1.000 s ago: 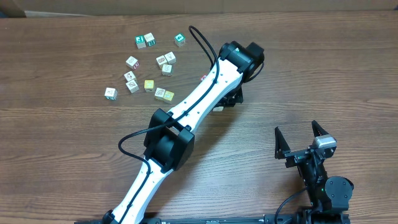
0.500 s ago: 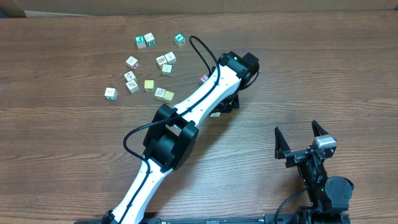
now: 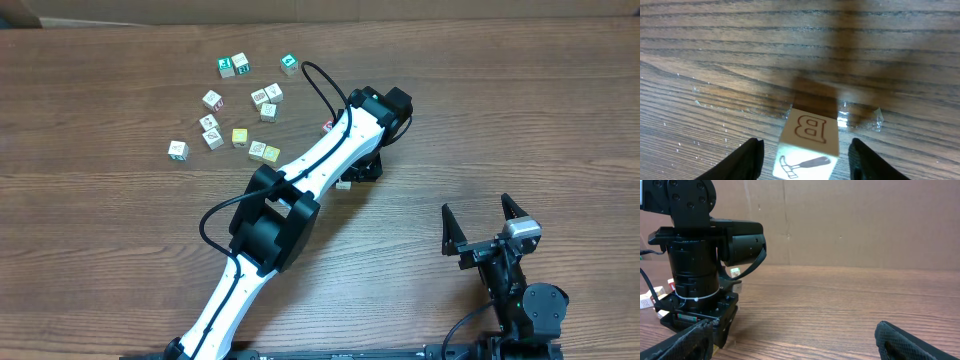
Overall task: Form a tower
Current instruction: 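Lower the B block onto the table and open the left gripper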
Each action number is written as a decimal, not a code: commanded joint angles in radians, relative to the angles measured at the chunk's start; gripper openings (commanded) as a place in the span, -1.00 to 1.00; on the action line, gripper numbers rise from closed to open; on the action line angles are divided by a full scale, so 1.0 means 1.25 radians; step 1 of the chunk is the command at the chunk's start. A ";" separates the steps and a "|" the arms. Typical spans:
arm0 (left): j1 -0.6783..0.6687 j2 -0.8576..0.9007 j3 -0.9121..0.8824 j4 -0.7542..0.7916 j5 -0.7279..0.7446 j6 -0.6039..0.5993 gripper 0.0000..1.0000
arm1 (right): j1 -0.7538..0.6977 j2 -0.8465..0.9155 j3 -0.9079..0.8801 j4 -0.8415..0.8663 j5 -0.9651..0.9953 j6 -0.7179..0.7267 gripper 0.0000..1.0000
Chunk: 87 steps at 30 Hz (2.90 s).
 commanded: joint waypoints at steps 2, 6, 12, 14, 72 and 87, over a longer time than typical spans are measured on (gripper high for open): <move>0.005 -0.002 -0.005 0.000 -0.010 0.010 0.06 | 0.003 -0.007 -0.008 0.003 0.008 0.002 1.00; 0.005 -0.002 -0.005 0.001 -0.009 0.013 0.04 | 0.003 -0.007 -0.009 0.003 0.008 0.002 1.00; 0.005 -0.002 -0.005 -0.005 -0.008 0.013 -0.09 | 0.003 -0.007 -0.008 0.003 0.008 0.002 1.00; 0.005 -0.002 -0.005 -0.012 -0.008 0.013 -0.10 | 0.003 -0.007 -0.008 0.003 0.008 0.002 1.00; 0.068 -0.002 -0.005 0.020 0.026 0.112 -0.52 | 0.003 -0.007 -0.008 0.003 0.008 0.002 1.00; 0.104 -0.002 -0.005 0.027 0.027 0.157 -0.54 | 0.003 -0.007 -0.009 0.003 0.008 0.002 1.00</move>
